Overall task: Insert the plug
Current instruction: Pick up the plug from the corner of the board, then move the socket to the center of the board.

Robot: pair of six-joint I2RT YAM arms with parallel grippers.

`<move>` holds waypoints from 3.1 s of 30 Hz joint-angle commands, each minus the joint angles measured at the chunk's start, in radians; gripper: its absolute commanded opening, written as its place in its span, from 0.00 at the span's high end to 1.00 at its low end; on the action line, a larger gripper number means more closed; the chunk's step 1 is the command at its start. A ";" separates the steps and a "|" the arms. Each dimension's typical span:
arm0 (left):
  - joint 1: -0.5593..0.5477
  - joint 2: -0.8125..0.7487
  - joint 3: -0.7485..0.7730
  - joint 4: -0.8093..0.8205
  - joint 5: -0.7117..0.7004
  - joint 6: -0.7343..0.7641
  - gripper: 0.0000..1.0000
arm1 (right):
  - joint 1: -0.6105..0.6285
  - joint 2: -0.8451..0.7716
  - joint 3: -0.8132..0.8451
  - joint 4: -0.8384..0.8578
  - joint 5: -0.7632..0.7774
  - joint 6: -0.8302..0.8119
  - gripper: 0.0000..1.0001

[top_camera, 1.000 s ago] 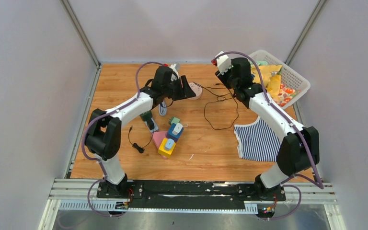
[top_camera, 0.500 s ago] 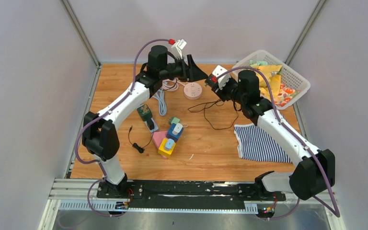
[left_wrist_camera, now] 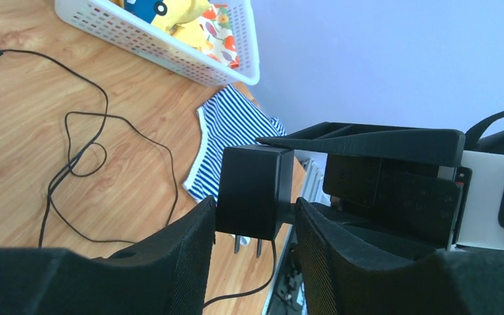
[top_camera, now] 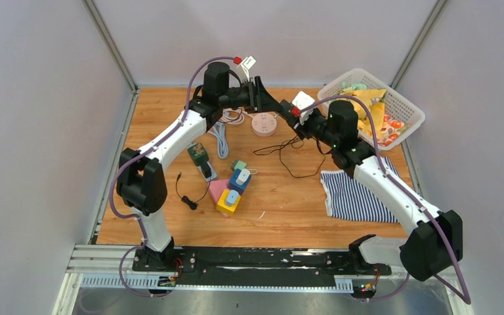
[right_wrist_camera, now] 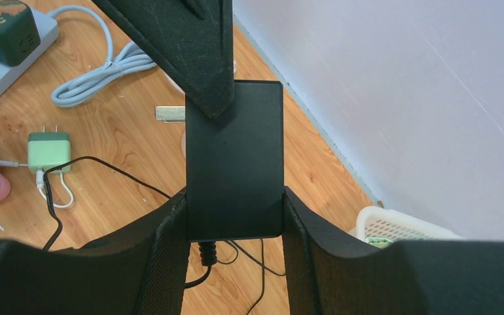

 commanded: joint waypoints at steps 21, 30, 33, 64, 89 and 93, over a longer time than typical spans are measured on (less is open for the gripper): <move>-0.018 0.014 0.071 0.031 0.210 0.131 1.00 | -0.098 -0.014 0.040 -0.048 -0.238 0.280 0.33; -0.005 0.029 0.052 0.032 0.253 0.305 1.00 | -0.271 0.043 0.164 -0.081 -0.691 0.555 0.27; -0.006 0.024 0.050 0.031 0.265 0.343 1.00 | -0.301 0.089 0.192 -0.083 -0.841 0.612 0.27; 0.100 0.002 -0.054 0.034 -0.206 0.334 0.36 | -0.260 0.131 0.187 -0.211 -0.372 0.684 1.00; 0.127 0.576 0.292 0.033 -0.588 0.268 0.40 | 0.008 0.269 0.339 -0.224 0.936 0.108 1.00; 0.127 0.661 0.357 0.033 -0.548 0.234 0.41 | 0.013 0.328 0.349 -0.221 0.934 0.078 1.00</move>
